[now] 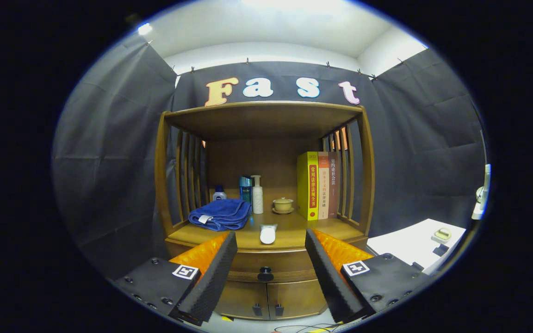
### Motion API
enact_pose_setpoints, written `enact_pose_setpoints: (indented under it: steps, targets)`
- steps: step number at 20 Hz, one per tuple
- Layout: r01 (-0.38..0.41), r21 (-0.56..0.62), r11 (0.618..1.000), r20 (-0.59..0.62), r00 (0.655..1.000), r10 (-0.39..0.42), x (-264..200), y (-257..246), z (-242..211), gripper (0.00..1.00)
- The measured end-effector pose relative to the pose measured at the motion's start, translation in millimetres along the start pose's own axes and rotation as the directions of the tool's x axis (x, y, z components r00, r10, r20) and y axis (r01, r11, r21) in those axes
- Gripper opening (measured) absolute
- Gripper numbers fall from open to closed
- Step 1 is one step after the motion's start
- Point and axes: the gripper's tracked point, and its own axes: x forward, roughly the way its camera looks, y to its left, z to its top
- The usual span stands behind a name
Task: Pull open the drawer, take out the items inside it, and place them on the countertop above the cabinet.
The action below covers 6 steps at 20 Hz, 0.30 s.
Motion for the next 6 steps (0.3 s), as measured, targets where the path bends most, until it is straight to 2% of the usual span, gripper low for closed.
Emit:
enact_pose_setpoints:
  steps: [6]
  targets:
    - [-0.003, 0.005, 1.000, -0.004, 1.000, 0.003, -5.5, -1.0, 5.4, 0.98]
